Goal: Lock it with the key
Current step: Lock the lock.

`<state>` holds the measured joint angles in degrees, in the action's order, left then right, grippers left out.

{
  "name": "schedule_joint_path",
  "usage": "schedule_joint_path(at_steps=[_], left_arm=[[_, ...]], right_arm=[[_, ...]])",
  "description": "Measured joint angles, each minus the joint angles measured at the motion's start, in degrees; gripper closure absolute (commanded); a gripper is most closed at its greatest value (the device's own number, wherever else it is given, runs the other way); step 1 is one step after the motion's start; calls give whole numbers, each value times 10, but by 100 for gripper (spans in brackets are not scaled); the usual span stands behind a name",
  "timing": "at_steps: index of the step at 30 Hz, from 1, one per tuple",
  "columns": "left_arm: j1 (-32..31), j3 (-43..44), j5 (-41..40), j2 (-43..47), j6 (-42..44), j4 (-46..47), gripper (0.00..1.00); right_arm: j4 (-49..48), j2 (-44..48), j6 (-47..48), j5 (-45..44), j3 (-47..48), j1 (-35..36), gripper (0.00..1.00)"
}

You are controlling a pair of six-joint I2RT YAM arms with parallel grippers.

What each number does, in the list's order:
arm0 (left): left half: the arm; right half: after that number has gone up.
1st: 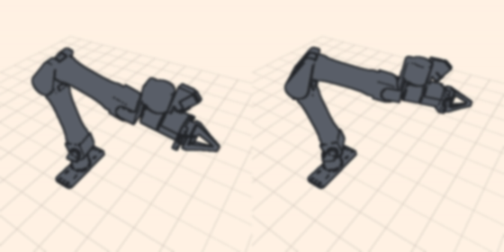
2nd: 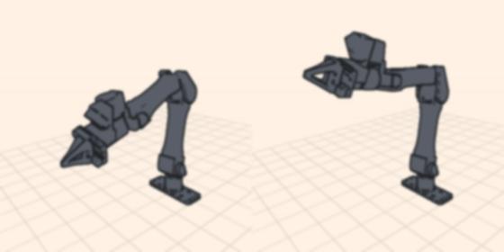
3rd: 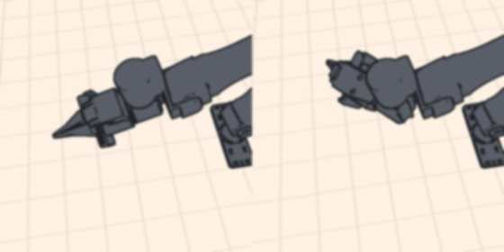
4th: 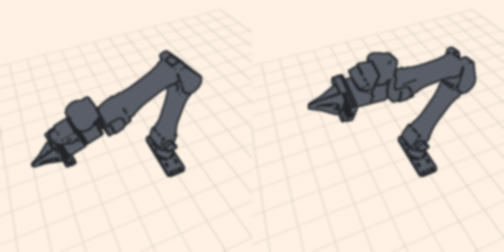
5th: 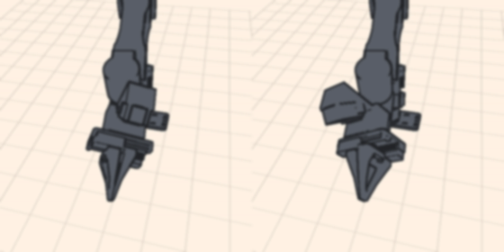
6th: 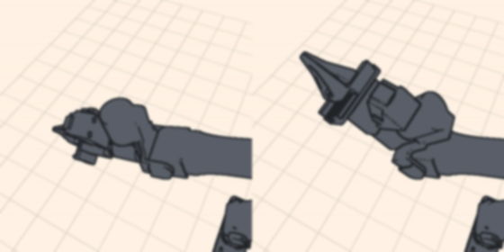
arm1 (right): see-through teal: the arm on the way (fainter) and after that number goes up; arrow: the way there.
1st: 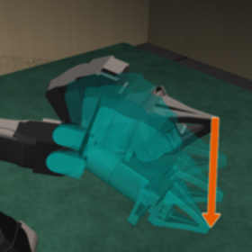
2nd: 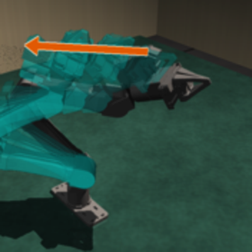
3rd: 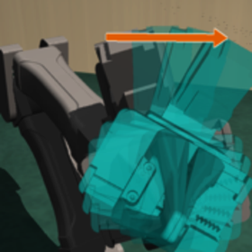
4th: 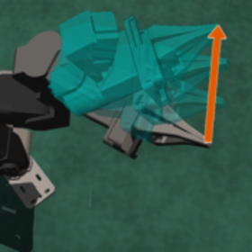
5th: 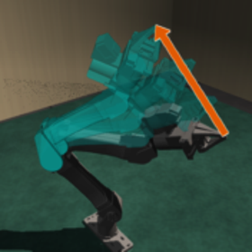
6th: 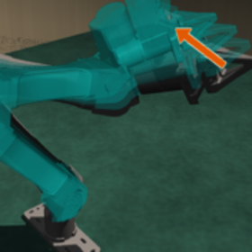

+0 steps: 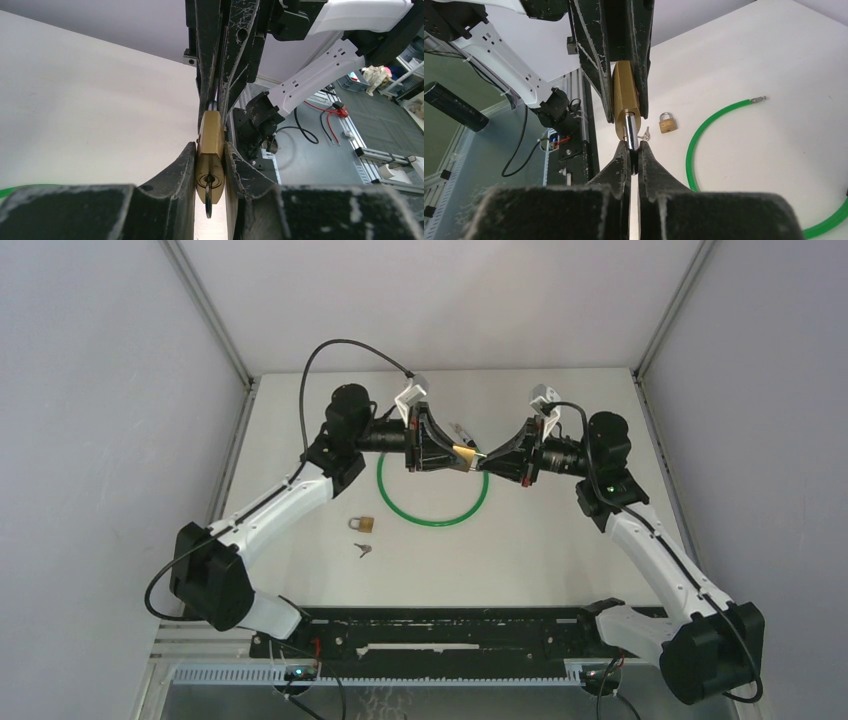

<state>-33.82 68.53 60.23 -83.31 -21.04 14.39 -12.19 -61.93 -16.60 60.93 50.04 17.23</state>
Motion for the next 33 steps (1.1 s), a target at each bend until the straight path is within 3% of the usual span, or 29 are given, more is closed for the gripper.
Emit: schedule_joint_path(at_steps=[16,17,23,29,33], left_arm=[[0,-54,-20,-9,-90,142,100],[0,-54,-20,-9,-90,141,100],[-16,-52,-45,-7,-49,88,100],[-49,-52,-67,-9,-2,17,100],[-50,-52,-66,-9,6,7,100]], right_arm=[[49,-12,37,-9,23,0,100],[59,-10,45,-11,25,0,96],[230,-15,159,-40,98,2,44],[345,-6,273,-33,166,12,24],[420,0,331,-35,187,6,18]])
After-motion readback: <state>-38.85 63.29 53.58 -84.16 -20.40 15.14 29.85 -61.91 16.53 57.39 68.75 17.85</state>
